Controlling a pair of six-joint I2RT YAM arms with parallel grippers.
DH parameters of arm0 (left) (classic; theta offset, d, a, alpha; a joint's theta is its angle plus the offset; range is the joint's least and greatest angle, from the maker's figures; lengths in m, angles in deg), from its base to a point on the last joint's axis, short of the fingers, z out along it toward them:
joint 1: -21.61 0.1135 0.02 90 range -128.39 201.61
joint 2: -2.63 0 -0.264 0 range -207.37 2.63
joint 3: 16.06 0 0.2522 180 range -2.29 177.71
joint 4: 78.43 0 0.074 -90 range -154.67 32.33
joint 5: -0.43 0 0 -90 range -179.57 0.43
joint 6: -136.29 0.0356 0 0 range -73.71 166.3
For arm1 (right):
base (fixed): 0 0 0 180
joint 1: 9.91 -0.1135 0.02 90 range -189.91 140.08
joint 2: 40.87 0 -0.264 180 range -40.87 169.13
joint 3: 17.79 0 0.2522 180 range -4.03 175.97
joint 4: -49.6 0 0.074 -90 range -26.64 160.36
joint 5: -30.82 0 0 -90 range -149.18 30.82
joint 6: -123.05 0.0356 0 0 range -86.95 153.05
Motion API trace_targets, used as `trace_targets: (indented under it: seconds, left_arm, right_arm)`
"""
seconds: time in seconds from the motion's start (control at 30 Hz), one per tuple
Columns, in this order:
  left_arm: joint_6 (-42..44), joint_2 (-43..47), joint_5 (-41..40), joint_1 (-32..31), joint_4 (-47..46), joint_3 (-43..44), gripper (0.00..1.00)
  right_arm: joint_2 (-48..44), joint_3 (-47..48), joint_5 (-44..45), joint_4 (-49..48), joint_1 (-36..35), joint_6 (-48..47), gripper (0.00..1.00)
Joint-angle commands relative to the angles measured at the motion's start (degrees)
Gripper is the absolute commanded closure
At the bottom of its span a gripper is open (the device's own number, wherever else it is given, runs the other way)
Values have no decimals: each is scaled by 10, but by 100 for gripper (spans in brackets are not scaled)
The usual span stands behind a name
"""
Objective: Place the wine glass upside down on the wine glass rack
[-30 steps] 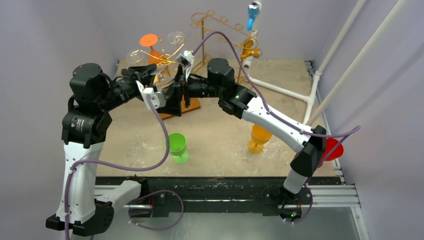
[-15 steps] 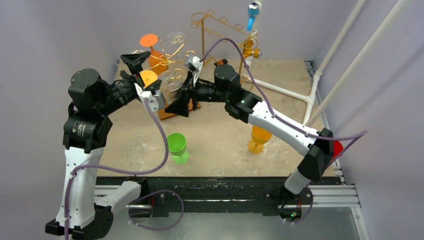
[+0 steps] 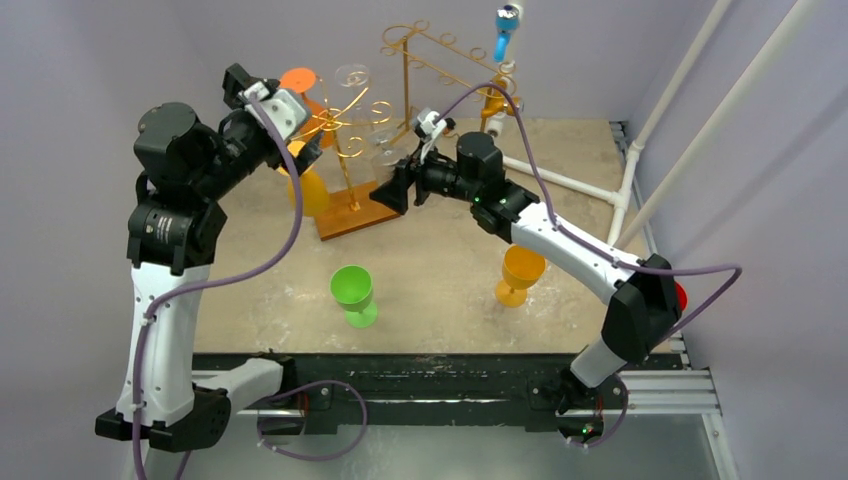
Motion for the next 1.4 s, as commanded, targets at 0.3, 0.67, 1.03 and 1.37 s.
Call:
trace_targets:
  seconds: [0.3, 0.67, 1.03, 1.37]
  left_arm:
    - [-149, -48, -81, 0, 68, 102, 0]
    - [-160, -67, -77, 0, 78, 115, 0]
    - [-134, -53, -81, 0, 72, 86, 0]
    - [-89, -50, -110, 0, 71, 39, 1]
  right_arm:
    - [66, 70, 25, -93, 26, -75, 61]
    - [135, 116, 16, -127, 26, -73, 62]
    - [174, 128, 17, -194, 27, 1, 65]
    - [174, 90, 10, -270, 12, 37, 67]
